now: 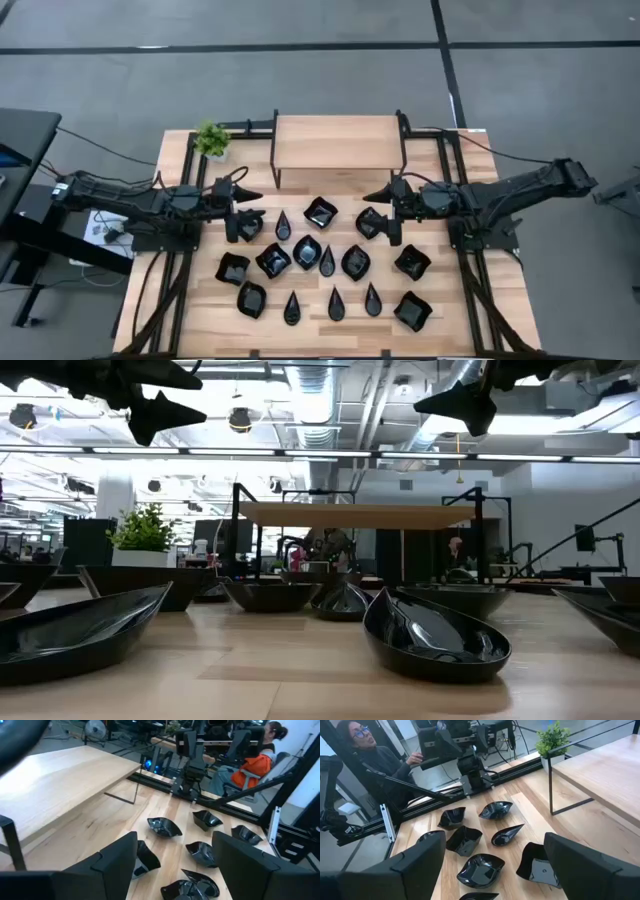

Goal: Pick & Place Mini shaped plates

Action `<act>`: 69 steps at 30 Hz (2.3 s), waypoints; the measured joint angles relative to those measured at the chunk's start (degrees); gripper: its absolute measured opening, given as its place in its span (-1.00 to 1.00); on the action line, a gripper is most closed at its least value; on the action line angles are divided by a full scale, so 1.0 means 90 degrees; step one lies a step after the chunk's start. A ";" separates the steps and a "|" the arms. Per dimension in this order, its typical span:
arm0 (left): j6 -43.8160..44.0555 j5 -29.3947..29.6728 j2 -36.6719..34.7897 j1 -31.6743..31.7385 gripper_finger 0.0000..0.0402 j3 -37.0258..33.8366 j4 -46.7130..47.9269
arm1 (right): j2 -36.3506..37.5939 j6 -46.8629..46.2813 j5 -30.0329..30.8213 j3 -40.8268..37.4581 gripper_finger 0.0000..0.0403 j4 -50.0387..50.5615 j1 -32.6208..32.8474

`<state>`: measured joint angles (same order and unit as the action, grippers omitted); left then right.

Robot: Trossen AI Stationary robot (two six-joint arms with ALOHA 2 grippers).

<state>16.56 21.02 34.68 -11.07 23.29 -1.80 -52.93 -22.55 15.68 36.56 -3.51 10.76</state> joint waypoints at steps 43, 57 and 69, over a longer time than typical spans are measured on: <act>0.0311 -0.0789 0.0000 0.0000 -0.96 0.0000 -0.0092 | 0.0000 0.0049 -0.0017 0.0000 -0.22 0.0007 -0.0001; 0.0313 -0.3172 0.0000 0.0003 -0.97 0.0000 -0.0666 | 0.0000 0.0172 -0.0606 0.0000 -0.83 0.0010 0.0020; 0.0764 -0.6128 -0.0002 0.0000 -0.97 0.0000 -0.2338 | -0.0002 0.0231 -0.1784 0.0000 -0.99 0.0007 0.0020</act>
<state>23.44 -34.13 34.65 -11.07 23.29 -22.84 -52.95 -20.47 -0.37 36.56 -3.44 10.94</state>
